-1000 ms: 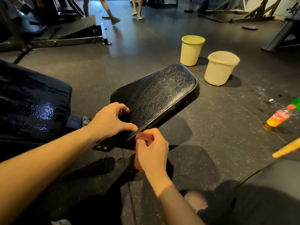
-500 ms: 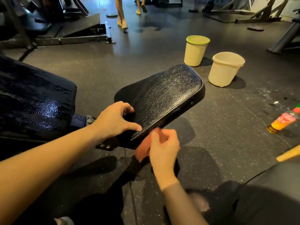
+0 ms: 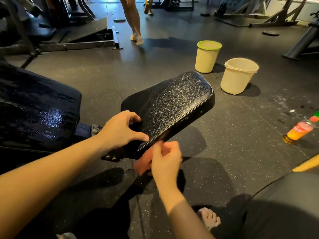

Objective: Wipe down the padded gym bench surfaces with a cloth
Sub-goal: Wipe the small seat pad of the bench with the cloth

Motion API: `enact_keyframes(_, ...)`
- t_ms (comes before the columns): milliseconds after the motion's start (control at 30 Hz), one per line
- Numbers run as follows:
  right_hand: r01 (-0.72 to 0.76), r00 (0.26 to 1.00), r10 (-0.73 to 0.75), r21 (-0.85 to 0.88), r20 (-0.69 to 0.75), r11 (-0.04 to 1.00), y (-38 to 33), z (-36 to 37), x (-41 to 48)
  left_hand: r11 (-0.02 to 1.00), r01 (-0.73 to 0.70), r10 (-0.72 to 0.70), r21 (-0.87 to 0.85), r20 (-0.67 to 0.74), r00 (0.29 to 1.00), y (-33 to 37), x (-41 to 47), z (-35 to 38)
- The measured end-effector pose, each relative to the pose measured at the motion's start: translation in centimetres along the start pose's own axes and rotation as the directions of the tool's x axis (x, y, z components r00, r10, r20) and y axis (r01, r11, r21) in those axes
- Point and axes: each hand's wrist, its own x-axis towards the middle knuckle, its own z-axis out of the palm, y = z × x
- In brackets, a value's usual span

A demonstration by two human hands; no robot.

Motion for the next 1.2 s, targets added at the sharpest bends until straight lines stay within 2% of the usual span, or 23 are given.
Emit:
enact_keyframes(33,-0.047,0.997,0.049,-0.031,0.066,0.998,0.3,0.3,-0.5,1.000,0.002,-0.002,-0.002,0.001,1.000,0.0,-0.1,0.0)
enact_keyframes(100,-0.043,0.997,0.044,-0.030,0.060,0.999,-0.3,-0.4,0.6,1.000,0.001,-0.001,0.000,0.009,1.000,0.1,-0.1,-0.1)
enact_keyframes(200,0.083,0.980,-0.074,0.041,-0.186,0.996,-4.2,-3.2,5.6,1.000,-0.004,0.004,-0.004,0.014,1.000,0.2,-0.1,-0.3)
enact_keyframes(300,0.148,0.954,-0.125,0.063,-0.273,0.987,-5.4,-3.8,7.1,1.000,-0.008,0.008,-0.005,0.019,1.000,0.2,0.0,-0.3)
enact_keyframes(333,0.141,0.960,-0.127,0.041,-0.248,0.989,-4.4,-3.1,5.9,1.000,-0.006,0.007,-0.004,0.018,1.000,0.1,0.0,-0.3)
enact_keyframes(433,0.062,0.998,-0.062,-0.008,-0.017,0.998,-1.1,-0.8,0.2,1.000,0.000,0.000,0.007,0.018,1.000,0.0,0.1,-0.3)
enact_keyframes(500,0.083,0.997,-0.083,-0.001,0.007,0.997,-1.2,-1.5,1.3,1.000,-0.005,0.005,0.009,0.027,1.000,0.0,0.0,-0.3)
enact_keyframes(600,0.153,0.949,-0.134,0.044,-0.285,0.987,-5.0,-4.8,9.1,1.000,-0.019,0.019,0.007,0.018,1.000,0.0,0.1,-0.2)
enact_keyframes(667,0.172,0.925,-0.146,0.044,-0.351,0.984,-6.2,-6.1,11.5,1.000,-0.018,0.018,0.003,0.011,1.000,0.1,0.1,-0.1)
enact_keyframes(733,0.188,0.937,-0.179,0.001,-0.301,0.982,-4.7,-5.0,9.1,1.000,-0.013,0.013,0.004,0.006,1.000,0.1,0.2,-0.1)
enact_keyframes(833,0.127,0.990,-0.132,-0.110,-0.039,0.986,-2.1,-3.0,3.2,1.000,-0.005,0.005,0.024,-0.002,1.000,0.1,0.3,-0.1)
enact_keyframes(867,0.116,0.993,-0.118,-0.109,-0.015,0.987,-2.3,-3.4,3.5,0.999,-0.008,0.008,0.033,0.002,1.000,0.2,0.2,-0.1)
enact_keyframes(967,0.126,0.956,-0.138,-0.063,-0.260,0.990,-5.3,-6.3,10.2,0.999,-0.025,0.025,0.035,0.000,1.000,0.3,0.1,-0.2)
enact_keyframes(1033,0.145,0.934,-0.157,-0.062,-0.320,0.987,-6.3,-7.7,12.8,0.999,-0.021,0.021,0.031,0.008,1.000,0.2,0.2,-0.2)
enact_keyframes(1100,0.156,0.945,-0.173,-0.084,-0.276,0.984,-5.0,-6.7,11.0,1.000,-0.013,0.012,0.017,0.009,1.000,0.3,0.3,-0.3)
enact_keyframes(1200,0.147,0.986,-0.159,-0.179,-0.053,0.973,-2.2,-4.4,5.5,1.000,0.003,-0.003,0.029,0.000,1.000,0.4,0.3,-0.3)
